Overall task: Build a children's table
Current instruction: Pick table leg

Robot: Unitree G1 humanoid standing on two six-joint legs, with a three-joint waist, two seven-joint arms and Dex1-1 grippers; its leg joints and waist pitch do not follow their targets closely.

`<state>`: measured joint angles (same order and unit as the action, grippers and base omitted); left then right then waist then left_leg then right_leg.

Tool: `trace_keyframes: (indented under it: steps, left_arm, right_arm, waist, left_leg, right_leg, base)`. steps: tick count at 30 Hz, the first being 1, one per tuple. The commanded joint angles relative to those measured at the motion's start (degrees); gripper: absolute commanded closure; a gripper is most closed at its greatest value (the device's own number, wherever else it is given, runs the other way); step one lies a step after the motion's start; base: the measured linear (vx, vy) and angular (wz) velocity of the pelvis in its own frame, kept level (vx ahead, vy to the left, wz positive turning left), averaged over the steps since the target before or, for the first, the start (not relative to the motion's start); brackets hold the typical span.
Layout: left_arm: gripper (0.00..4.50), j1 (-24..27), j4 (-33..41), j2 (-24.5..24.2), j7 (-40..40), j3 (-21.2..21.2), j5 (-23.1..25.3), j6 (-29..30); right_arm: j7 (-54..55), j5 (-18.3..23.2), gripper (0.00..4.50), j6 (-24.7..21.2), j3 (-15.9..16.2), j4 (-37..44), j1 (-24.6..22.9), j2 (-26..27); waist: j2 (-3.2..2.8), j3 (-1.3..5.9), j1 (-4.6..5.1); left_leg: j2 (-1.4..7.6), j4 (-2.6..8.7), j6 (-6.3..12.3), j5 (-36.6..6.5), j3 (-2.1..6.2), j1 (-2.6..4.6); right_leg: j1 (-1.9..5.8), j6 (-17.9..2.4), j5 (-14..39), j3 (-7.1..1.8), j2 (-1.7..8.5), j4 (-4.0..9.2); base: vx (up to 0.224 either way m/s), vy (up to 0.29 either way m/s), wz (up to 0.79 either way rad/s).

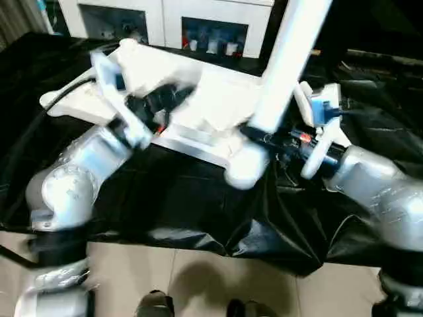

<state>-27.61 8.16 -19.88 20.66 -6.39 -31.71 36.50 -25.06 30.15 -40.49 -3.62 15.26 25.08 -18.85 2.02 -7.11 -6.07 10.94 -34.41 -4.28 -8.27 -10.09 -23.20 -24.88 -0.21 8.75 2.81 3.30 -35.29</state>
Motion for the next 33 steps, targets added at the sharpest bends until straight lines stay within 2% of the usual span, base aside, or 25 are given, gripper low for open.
trace_keyframes:
  steps: [1, 3, 5, 6, 7, 8, 10, 11, 12, 13, 14, 15, 16, 17, 19, 20, 21, 22, 24, 25, 26, 28, 29, 31, 33]
  left_arm:
    - [1.64, 2.13, 3.28, -1.09, -2.79, 1.97, 4.40, -2.24]
    - [1.64, 6.30, 5.40, -1.52, -6.04, 2.39, 6.85, -5.19]
    - [1.64, 8.71, 7.22, 0.24, -8.58, 1.48, 5.70, -3.30]
    - [1.64, 9.12, 7.08, 0.48, -9.20, 1.73, 6.83, -3.62]
    - [1.64, 9.93, 5.87, 1.04, -8.92, 2.40, 8.36, -5.36]
    - [1.64, 11.11, 3.53, 1.87, -7.72, 3.55, 10.62, -8.86]
    - [1.64, 11.05, 0.97, 2.83, -6.61, 3.98, 11.18, -11.36]
    - [1.64, 9.94, -1.90, 4.65, -5.07, 3.85, 10.41, -13.18]
    - [1.46, 9.08, -3.66, 4.73, -4.09, 4.28, 10.78, -14.50]
    - [1.35, 8.00, -5.45, 4.10, -2.13, 5.36, 10.65, -14.88]
    - [1.35, 7.09, -6.94, 3.37, 0.23, 6.31, 10.41, -15.49]
    - [1.25, 5.34, -9.57, 1.51, 2.72, 8.40, 11.98, -16.49]
    - [1.17, 4.35, -10.91, 0.18, 4.54, 9.78, 13.08, -17.23]
    - [1.08, 2.02, -14.05, -3.01, 8.73, 13.04, 15.89, -19.12]
    - [0.89, -1.10, -16.96, -5.61, 12.93, 15.28, 17.41, -19.17]
    - [0.81, -2.74, -18.51, -6.30, 15.96, 16.15, 17.31, -19.04]
    - [0.65, -3.79, -19.60, -6.63, 18.13, 16.64, 17.41, -19.08]
    - [0.58, -6.29, -23.68, -7.61, 21.66, 19.00, 19.72, -20.16]
    - [0.58, -8.94, -28.58, -8.87, 24.23, 22.06, 23.72, -22.91]
    - [0.49, -10.67, -32.16, -9.25, 25.49, 23.59, 26.55, -24.73]
    - [0.26, -10.70, -32.21, -9.26, 25.51, 23.61, 26.59, -24.76]
    - [0.22, -11.94, -34.73, -9.39, 26.89, 24.44, 28.21, -26.27]
    - [0.22, -13.44, -36.98, -9.66, 28.53, 25.29, 29.46, -26.81]
    - [0.22, -16.35, -41.29, -10.48, 32.79, 27.30, 31.26, -28.82]
    - [0.22, -17.80, -43.82, -10.71, 34.12, 28.29, 31.67, -30.35]
  right_arm:
    - [5.82, -4.43, 2.64, 3.95, -0.26, 0.73, -1.90, 1.41]
    - [11.74, -6.42, 2.64, 5.15, -0.73, 2.36, -6.08, 4.00]
    - [12.24, -5.98, 2.64, 5.08, -0.75, 4.46, -9.09, 5.08]
    - [12.93, -6.11, 2.64, 4.83, -0.84, 4.91, -9.54, 5.55]
    - [13.82, -6.65, 2.64, 5.23, -0.73, 5.02, -10.34, 6.51]
    - [15.06, -7.79, 2.64, 6.47, -0.40, 4.72, -11.46, 7.96]
    - [16.54, -8.81, 2.64, 6.47, 0.02, 4.55, -11.48, 8.81]
    - [17.26, -9.50, 2.64, 6.83, 0.35, 3.95, -10.83, 9.82]
    - [16.58, -10.11, 2.64, 7.92, 1.20, 3.73, -10.65, 9.68]
    - [16.09, -10.67, 2.64, 8.88, 1.84, 3.40, -10.23, 9.26]
    - [15.74, -10.86, 2.64, 9.16, 2.20, 3.19, -9.78, 8.87]
    - [15.04, -10.82, 2.64, 9.60, 2.38, 2.21, -8.76, 8.49]
    - [14.55, -10.50, 2.64, 9.42, 2.41, 1.90, -8.27, 8.23]
    - [13.32, -9.70, 2.64, 8.95, 2.49, 1.20, -7.16, 7.61]
    - [10.65, -9.09, 2.64, 8.81, 3.25, 0.66, -5.32, 6.17]
    - [8.90, -8.45, 2.64, 9.04, 3.40, 0.35, -4.60, 5.53]
    - [7.76, -8.07, 2.64, 9.18, 3.45, 0.20, -4.19, 5.22]
    - [6.86, -7.76, 2.64, 8.73, 3.29, -0.40, -3.43, 4.69]
    - [5.97, -7.81, 2.64, 8.42, 3.37, -0.90, -2.82, 3.98]
    - [5.46, -7.98, 2.64, 8.34, 3.41, -1.08, -2.59, 3.82]
    - [5.45, -7.98, 2.64, 8.34, 3.41, -1.08, -2.58, 3.81]
    - [4.98, -7.89, 2.64, 8.20, 3.44, -1.18, -2.48, 3.84]
    - [4.48, -7.95, 2.64, 8.11, 3.71, -1.09, -2.46, 3.68]
    - [3.26, -7.30, 2.64, 7.65, 4.23, -0.94, -2.46, 3.49]
    - [2.82, -7.05, 2.64, 7.66, 4.40, -1.09, -2.34, 3.32]
  waist:
    - [-2.27, 5.16, 0.27]
    - [-2.08, 5.08, 0.61]
    - [-2.52, 4.83, 0.93]
    - [-2.50, 4.86, 0.95]
    - [-2.78, 4.41, 1.14]
    - [-2.63, 3.86, 1.56]
    - [-2.97, 3.86, 1.83]
    - [-2.48, 2.84, 2.31]
    - [-2.18, 3.01, 2.73]
    - [-2.42, 3.00, 2.78]
    - [-1.05, 2.95, 3.18]
    - [-0.76, 2.84, 3.53]
    - [-1.07, 2.63, 3.52]
    - [-1.69, 2.17, 3.76]
    - [-1.84, 2.19, 4.46]
    - [-1.62, 2.10, 4.57]
    - [-1.81, 2.22, 4.50]
    - [-1.29, 1.72, 4.59]
    - [-1.41, 1.93, 4.27]
    - [-1.35, 2.06, 4.29]
    - [-1.07, 2.05, 4.20]
    - [-1.30, 2.24, 4.09]
    - [-1.10, 1.69, 4.16]
    - [-1.21, 2.16, 3.98]
    - [-1.05, 1.74, 3.94]
  left_leg:
    - [1.33, 3.97, -3.73, -15.67, 1.14, 1.98]
    - [1.44, 4.16, -3.28, -16.53, 1.10, 1.74]
    - [1.25, 4.15, -2.53, -19.08, 0.97, 1.90]
    - [1.18, 4.12, -1.93, -18.61, 0.96, 1.77]
    - [1.13, 4.22, -1.71, -18.67, 0.94, 1.57]
    - [0.86, 4.34, -1.04, -19.38, 0.88, 1.43]
    - [0.73, 4.42, -0.69, -19.42, 1.00, 1.53]
    - [0.54, 4.65, -0.55, -20.64, 0.93, 1.44]
    - [0.44, 4.57, -0.58, -21.24, 0.95, 1.64]
    - [0.38, 4.55, -0.45, -21.51, 1.09, 1.72]
    - [0.28, 4.51, -0.11, -20.77, 1.03, 1.54]
    - [0.40, 4.53, 0.09, -20.36, 0.97, 1.65]
    - [0.26, 4.66, 0.26, -20.64, 1.22, 1.54]
    - [0.25, 4.92, 0.21, -22.29, 1.48, 1.97]
    - [0.71, 5.37, -0.64, -21.60, 1.88, 1.37]
    - [0.82, 5.38, -0.36, -20.69, 1.81, 1.49]
    - [0.82, 5.34, 0.12, -18.99, 1.67, 1.50]
    - [0.99, 5.47, 0.37, -17.83, 1.50, 1.24]
    - [0.83, 5.20, 1.09, -17.47, 1.26, 2.01]
    - [0.89, 5.14, 0.95, -16.31, 1.25, 1.81]
    - [0.92, 5.11, 1.43, -14.17, 1.17, 1.59]
    - [1.00, 4.86, 1.85, -12.24, 1.00, 1.74]
    - [0.96, 4.92, 2.53, -10.65, 0.92, 1.43]
    - [1.00, 4.68, 3.40, -8.06, 0.88, 1.60]
    - [0.93, 4.68, 4.67, -6.16, 0.77, 1.48]
  right_leg:
    - [2.66, -2.33, 21.79, -2.07, 3.30, 4.71]
    - [2.83, -4.43, 19.15, -2.01, 3.20, 4.56]
    - [2.83, -5.26, 19.12, -2.09, 2.95, 4.82]
    - [2.97, -5.67, 18.69, -2.08, 2.97, 4.80]
    - [2.75, -5.49, 18.98, -2.13, 2.85, 4.95]
    - [2.58, -4.41, 20.85, -2.12, 2.72, 5.47]
    - [2.54, -2.65, 24.62, -2.07, 2.96, 5.92]
    - [1.98, -1.14, 27.86, -2.03, 2.81, 6.67]
    - [2.09, -0.25, 29.86, -1.96, 2.85, 6.74]
    - [2.01, 0.23, 30.93, -1.88, 2.95, 6.85]
    - [2.08, 1.41, 33.04, -1.82, 2.98, 6.87]
    - [1.81, 1.94, 33.99, -1.92, 3.06, 7.17]
    - [1.83, 2.40, 35.06, -1.76, 3.11, 7.26]
    - [1.31, 3.54, 36.01, -1.75, 2.88, 7.59]
    - [2.43, 1.58, 31.21, -1.45, 3.25, 6.83]
    - [2.48, 0.23, 28.49, -1.62, 3.42, 6.56]
    - [2.61, -1.62, 25.26, -1.84, 3.53, 6.28]
    - [2.55, -3.46, 22.44, -2.03, 3.64, 6.12]
    - [2.24, -4.24, 21.58, -2.44, 3.59, 6.05]
    - [2.58, -4.93, 19.77, -2.53, 3.67, 5.58]
    - [2.78, -5.68, 17.40, -2.66, 3.68, 5.28]
    - [2.87, -7.87, 14.01, -2.80, 3.86, 4.88]
    - [2.79, -9.12, 11.06, -2.84, 3.82, 4.78]
    - [3.25, -10.67, 6.44, -2.89, 3.86, 4.03]
    - [3.43, -12.50, 2.46, -2.85, 3.83, 3.67]
  base:
    - [0.000, 0.000, 0.00]
    - [0.000, 0.000, 0.00]
    - [0.000, 0.000, 0.00]
    - [0.000, 0.000, 0.00]
    - [0.000, 0.000, 0.00]
    - [0.000, 0.000, 0.00]
    - [0.000, 0.000, 0.00]
    - [0.000, 0.000, 0.00]
    - [0.000, 0.000, 0.00]
    - [0.000, 0.000, 0.00]
    - [0.000, 0.000, 0.00]
    - [0.000, 0.000, 0.00]
    - [0.000, 0.000, 0.00]
    - [0.000, 0.000, 0.00]
    - [0.000, 0.000, 0.00]
    - [0.000, 0.000, 0.00]
    - [0.000, 0.000, 0.00]
    - [0.000, 0.000, 0.00]
    - [0.000, 0.000, 0.00]
    - [0.000, 0.000, 0.00]
    - [0.000, 0.000, 0.00]
    - [0.027, -0.004, 0.01]
    - [0.054, -0.009, 0.02]
    - [0.027, -0.005, 0.00]
    - [0.000, 0.000, 0.00]
